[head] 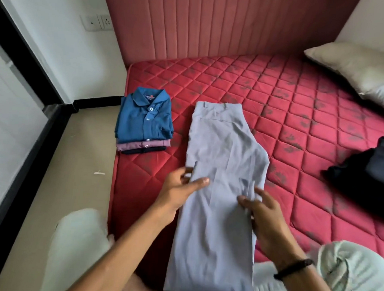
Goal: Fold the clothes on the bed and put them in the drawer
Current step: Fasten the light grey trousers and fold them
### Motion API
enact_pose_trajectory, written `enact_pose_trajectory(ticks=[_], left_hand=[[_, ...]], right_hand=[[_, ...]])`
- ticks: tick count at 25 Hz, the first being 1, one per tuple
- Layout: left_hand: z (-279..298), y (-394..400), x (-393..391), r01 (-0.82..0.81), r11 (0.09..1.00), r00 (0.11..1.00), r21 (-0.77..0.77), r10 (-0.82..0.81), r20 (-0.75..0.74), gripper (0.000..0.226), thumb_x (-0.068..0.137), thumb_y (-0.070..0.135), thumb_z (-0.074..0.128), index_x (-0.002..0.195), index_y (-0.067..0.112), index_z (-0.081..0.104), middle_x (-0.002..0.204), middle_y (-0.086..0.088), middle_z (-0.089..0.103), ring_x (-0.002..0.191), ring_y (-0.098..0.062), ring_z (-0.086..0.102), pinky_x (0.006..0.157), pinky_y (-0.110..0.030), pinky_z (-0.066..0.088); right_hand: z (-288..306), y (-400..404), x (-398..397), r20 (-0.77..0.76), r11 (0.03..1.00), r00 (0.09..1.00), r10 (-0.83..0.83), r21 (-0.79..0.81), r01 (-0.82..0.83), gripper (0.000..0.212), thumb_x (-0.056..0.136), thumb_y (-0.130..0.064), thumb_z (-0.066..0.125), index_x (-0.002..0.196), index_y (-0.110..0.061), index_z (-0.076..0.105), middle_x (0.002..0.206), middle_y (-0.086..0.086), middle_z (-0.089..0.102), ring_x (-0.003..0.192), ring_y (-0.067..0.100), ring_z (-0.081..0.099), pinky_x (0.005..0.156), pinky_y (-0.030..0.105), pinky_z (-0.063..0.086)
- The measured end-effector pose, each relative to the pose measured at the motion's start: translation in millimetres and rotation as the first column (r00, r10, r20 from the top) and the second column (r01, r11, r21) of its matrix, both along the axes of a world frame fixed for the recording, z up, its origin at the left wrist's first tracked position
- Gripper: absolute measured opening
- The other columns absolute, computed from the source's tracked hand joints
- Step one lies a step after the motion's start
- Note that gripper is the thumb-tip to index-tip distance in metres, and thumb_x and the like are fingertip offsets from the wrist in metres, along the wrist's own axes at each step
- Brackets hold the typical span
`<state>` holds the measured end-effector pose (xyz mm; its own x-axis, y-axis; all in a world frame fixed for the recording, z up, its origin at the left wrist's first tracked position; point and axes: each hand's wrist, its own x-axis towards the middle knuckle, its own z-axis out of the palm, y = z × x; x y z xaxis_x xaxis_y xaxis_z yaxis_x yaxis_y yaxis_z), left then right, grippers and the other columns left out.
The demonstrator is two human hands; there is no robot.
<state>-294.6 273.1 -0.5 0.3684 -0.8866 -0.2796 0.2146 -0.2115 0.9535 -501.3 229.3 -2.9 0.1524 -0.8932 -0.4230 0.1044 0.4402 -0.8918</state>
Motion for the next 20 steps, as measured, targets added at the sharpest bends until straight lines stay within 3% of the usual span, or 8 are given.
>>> enact_pose_trajectory(ticks=[4,8,10,12,15,17,18,20], left_hand=[[42,-122,28,-0.131,0.973,0.986,-0.189,0.148,0.075,0.018,0.084,0.011,0.083,0.1,0.006,0.075,0.086,-0.002,0.08,0.071,-0.009,0.071,0.067,-0.024,0.059],[16,-245,66,-0.236,0.961,0.954,-0.145,0.257,0.151,0.02,0.082,0.014,0.086,0.096,0.004,0.077,0.072,0.001,0.073,0.06,-0.01,0.062,0.061,-0.029,0.056],[-16,-290,81,-0.25,0.963,0.944,-0.096,0.265,0.195,0.017,0.08,0.014,0.086,0.091,0.006,0.076,0.073,-0.003,0.07,0.06,-0.015,0.058,0.062,-0.033,0.052],[-56,-322,94,-0.247,0.968,0.933,-0.044,0.25,0.261,0.013,0.079,0.015,0.086,0.086,0.01,0.076,0.073,-0.006,0.07,0.061,-0.017,0.056,0.061,-0.031,0.048],[-100,-351,104,-0.263,0.964,0.9,0.033,0.233,0.368,0.02,0.078,0.023,0.089,0.084,0.012,0.073,0.075,-0.003,0.066,0.067,-0.018,0.057,0.065,-0.033,0.046],[-101,-351,100,-0.28,0.96,0.847,-0.016,0.255,0.467,0.049,0.076,0.04,0.089,0.112,0.013,0.068,0.095,-0.001,0.066,0.087,-0.02,0.065,0.077,-0.031,0.049],[-93,-339,96,-0.229,0.971,0.779,-0.068,0.225,0.585,0.071,0.075,0.052,0.086,0.13,0.016,0.059,0.114,-0.001,0.064,0.105,-0.019,0.063,0.09,-0.03,0.048],[-67,-294,86,0.12,0.983,0.54,-0.14,0.054,0.84,0.1,0.076,0.074,0.07,0.153,0.017,0.038,0.151,-0.007,0.045,0.139,-0.019,0.043,0.118,-0.034,0.034]], right_hand=[[41,-141,44,0.008,0.983,0.999,0.037,-0.179,-0.035,0.034,0.086,0.005,0.07,0.119,-0.004,0.07,0.102,0.02,0.076,0.082,0.032,0.073,0.078,0.047,0.063],[31,-271,95,-0.089,0.983,0.996,0.024,-0.18,-0.04,0.011,0.084,0.008,0.072,0.089,-0.002,0.073,0.073,0.013,0.071,0.052,0.019,0.066,0.055,0.032,0.06],[5,-314,110,-0.201,0.979,0.979,0.025,-0.192,-0.064,0.016,0.081,0.007,0.075,0.079,-0.007,0.07,0.064,0.008,0.067,0.048,0.016,0.061,0.045,0.024,0.054],[-31,-344,119,-0.275,0.978,0.961,0.032,-0.191,-0.088,0.014,0.077,0.004,0.076,0.082,-0.008,0.071,0.068,0.008,0.071,0.05,0.016,0.063,0.044,0.025,0.053],[-87,-378,116,-0.441,0.958,0.896,0.063,-0.224,-0.177,0.035,0.058,-0.03,0.082,0.088,-0.014,0.075,0.086,0.008,0.078,0.07,0.023,0.073,0.064,0.048,0.063],[-97,-376,113,-0.521,0.932,0.853,-0.009,-0.313,-0.182,0.053,0.058,-0.049,0.082,0.101,-0.02,0.073,0.093,0.001,0.078,0.086,0.023,0.075,0.078,0.051,0.062],[-91,-361,114,-0.594,0.889,0.803,-0.047,-0.391,-0.237,0.062,0.065,-0.055,0.08,0.116,-0.023,0.067,0.106,0.003,0.076,0.098,0.024,0.072,0.089,0.049,0.059],[-70,-306,111,-0.729,0.687,0.675,-0.113,-0.548,-0.477,0.076,0.083,-0.055,0.069,0.144,-0.016,0.048,0.14,0.013,0.059,0.129,0.03,0.055,0.109,0.046,0.045]])
